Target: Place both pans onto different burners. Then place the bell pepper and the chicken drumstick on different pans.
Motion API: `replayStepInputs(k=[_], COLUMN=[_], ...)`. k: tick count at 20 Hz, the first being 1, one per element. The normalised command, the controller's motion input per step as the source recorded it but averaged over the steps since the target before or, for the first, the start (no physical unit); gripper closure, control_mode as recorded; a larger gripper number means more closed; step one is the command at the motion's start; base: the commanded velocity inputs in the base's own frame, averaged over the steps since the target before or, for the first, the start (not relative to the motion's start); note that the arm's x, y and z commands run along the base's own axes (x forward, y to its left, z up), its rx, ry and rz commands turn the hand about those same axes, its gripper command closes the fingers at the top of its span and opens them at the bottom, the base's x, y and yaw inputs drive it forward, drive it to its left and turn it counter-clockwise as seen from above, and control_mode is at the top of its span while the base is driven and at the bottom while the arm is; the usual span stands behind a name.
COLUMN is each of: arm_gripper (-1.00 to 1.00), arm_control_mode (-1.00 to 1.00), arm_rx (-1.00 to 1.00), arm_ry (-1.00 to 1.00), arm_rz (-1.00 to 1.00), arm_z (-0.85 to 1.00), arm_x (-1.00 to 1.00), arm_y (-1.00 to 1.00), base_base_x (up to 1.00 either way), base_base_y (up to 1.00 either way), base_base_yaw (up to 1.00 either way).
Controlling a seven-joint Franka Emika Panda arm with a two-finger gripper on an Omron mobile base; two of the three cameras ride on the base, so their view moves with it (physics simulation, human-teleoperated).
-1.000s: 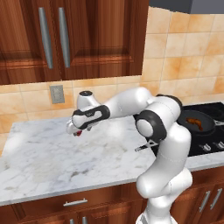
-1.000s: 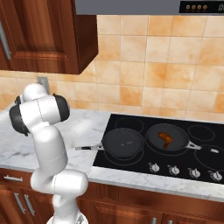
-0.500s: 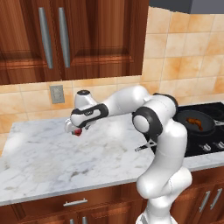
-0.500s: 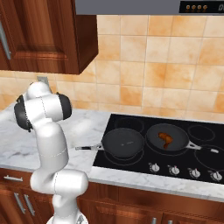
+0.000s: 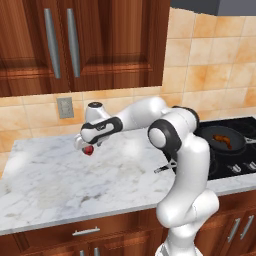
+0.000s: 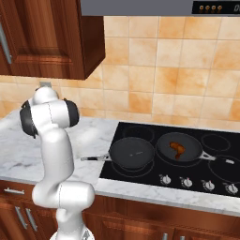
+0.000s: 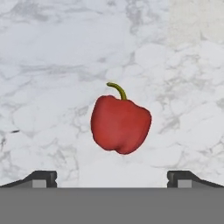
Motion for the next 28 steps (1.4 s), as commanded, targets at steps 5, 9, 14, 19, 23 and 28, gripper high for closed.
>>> replayStepInputs(k=[5,9,14,19,23,28], arm_gripper=[-1.0,-1.0,-1.0,-1.0,1.0,1.0], arm_control_mode=[-1.0,-1.0,-1.0,-1.0,-1.0,-1.0], arm_rx=[0.0,0.0,0.0,0.0,0.0,0.0], arm_ry=[0.0,0.0,0.0,0.0,0.0,0.0], arm_rz=[0.0,0.0,0.0,0.0,0.0,0.0], arm_z=[-0.12,-0.18,-0.19,-0.19,-0.17,-0.02], arm_x=[0.22,0.18,0.16,0.11,0.05,0.01], arm_y=[0.01,0.08,0.15,0.03,0.01,0.01], base_base_x=[0.0,0.0,0.0,0.0,0.0,0.0], base_base_y=[0.0,0.0,0.0,0.0,0.0,0.0], base_base_yaw=[0.0,0.0,0.0,0.0,0.0,0.0])
